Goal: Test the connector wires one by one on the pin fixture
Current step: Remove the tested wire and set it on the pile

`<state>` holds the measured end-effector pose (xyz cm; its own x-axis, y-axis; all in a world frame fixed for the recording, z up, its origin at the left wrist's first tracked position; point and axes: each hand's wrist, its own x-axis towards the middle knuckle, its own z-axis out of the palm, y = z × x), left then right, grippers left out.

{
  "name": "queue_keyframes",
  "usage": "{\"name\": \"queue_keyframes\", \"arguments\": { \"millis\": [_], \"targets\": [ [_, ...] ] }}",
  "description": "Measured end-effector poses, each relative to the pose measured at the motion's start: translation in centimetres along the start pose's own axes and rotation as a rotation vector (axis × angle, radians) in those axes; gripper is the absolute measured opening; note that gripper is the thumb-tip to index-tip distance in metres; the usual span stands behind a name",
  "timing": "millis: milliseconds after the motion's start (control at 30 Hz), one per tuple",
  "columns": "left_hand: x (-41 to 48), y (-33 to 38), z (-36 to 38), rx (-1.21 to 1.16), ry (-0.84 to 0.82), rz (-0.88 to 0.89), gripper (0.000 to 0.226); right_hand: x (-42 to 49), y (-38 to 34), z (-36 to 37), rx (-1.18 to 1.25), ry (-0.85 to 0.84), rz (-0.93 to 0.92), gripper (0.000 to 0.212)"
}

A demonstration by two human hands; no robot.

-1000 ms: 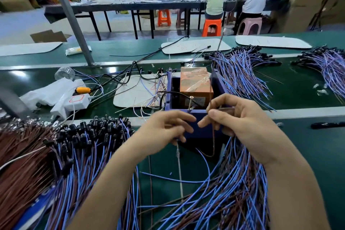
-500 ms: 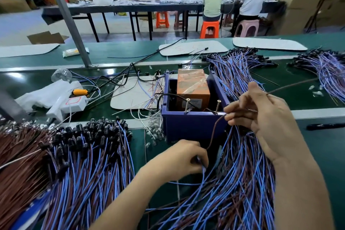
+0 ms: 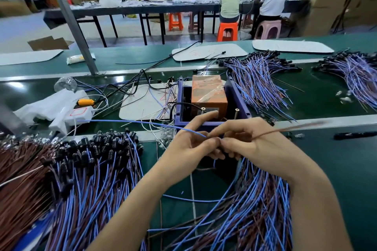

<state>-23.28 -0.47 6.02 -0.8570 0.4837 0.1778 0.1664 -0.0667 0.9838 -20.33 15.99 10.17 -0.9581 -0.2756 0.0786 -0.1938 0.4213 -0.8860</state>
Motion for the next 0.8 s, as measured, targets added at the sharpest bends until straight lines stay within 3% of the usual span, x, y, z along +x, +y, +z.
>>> {"name": "queue_keyframes", "arguments": {
  "millis": [300,433,567,667,800],
  "targets": [
    [0.0,1.6,-3.6,-0.071,0.265,0.036,0.029,0.4,1.9,-0.4,0.002,0.071,0.209,0.016],
    [-0.4,2.2,-3.6,-0.184,0.159,0.077,0.033,0.9,1.2,0.9,0.091,-0.016,0.154,0.022],
    [-0.3,2.2,-2.2,-0.289,0.08,0.093,0.03,1.3,0.4,2.4,0.158,-0.087,0.078,0.01],
    [0.0,2.6,-2.5,-0.497,0.2,0.064,0.03,1.2,0.7,1.8,0.125,-0.088,0.111,0.022],
    [0.5,2.6,-4.1,-0.67,0.491,0.142,0.022,0.7,1.4,0.7,0.041,-0.169,0.262,0.026]
  ]
}}
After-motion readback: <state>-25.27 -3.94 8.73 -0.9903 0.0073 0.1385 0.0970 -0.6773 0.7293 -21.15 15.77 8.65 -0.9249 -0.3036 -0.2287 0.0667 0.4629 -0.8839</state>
